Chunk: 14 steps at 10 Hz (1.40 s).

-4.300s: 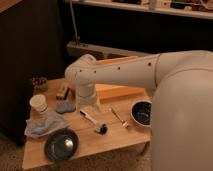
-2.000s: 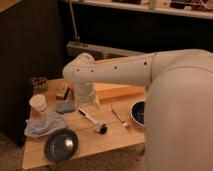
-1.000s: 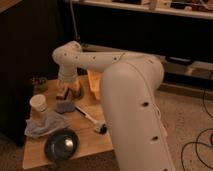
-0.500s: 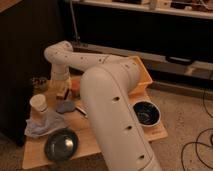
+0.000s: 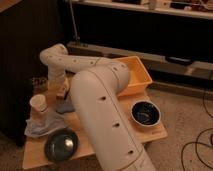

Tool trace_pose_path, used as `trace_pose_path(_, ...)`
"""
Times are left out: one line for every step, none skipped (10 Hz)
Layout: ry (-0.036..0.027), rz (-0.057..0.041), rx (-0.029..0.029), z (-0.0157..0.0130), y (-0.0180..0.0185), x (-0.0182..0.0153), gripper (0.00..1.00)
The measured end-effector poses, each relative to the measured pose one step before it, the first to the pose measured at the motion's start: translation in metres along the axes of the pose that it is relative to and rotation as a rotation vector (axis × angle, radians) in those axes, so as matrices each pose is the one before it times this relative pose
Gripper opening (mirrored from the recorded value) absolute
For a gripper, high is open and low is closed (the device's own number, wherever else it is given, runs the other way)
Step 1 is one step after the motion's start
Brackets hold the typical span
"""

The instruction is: Place eraser in purple bowl

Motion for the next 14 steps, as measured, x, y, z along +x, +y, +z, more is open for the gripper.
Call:
trace_pose_path(0.00556,-0.00028,0.00049,0.00572,0.0055,0.00049,0.65)
trace_pose_path(0.00502,0.00204,0.00384,0.0041,0.001,0.00031,0.65)
trace_pose_path(0.00657,0.00287,0.00418,0.00597,0.00134,0.0005,0.65)
trace_pose_path(0.00603,-0.00225,0.00599,0.00565,0.00264,0.00164,0.65)
trace_pose_path(0.00523,-0.00114,0.00314,0.00599,0.00307,0.00174,0.65)
trace_pose_path(-0.00017,0.00678,0.00102,0.0056,0.00025,0.00033,0.65)
trace_pose_path(-0.00672,0.00615,0.00242,0.00454,-0.00155,-0.00255,0.65)
trace_pose_path(-0.00418,0.00585,-0.0007,0.00481,-0.00011,-0.00261,0.65)
trace_pose_path(-0.00554,0.00199,0.00129,0.00492,0.00145,-0.00135,0.65)
trace_pose_path(-0.01117,0.00338,0.00504,0.0041,0.00127,-0.0037,0.65)
trace_pose_path(-0.0087,0.00529,0.00567,0.00411,0.00215,-0.00187,0.65)
trace_pose_path(-0.01613,0.00848,0.00888,0.00372,0.00242,-0.00297,0.65)
trace_pose_path(-0.01901,0.00837,0.01177,0.0031,0.00089,-0.0028,0.65)
trace_pose_path(-0.01487,0.0086,0.00848,0.00276,0.00105,-0.00155,0.65)
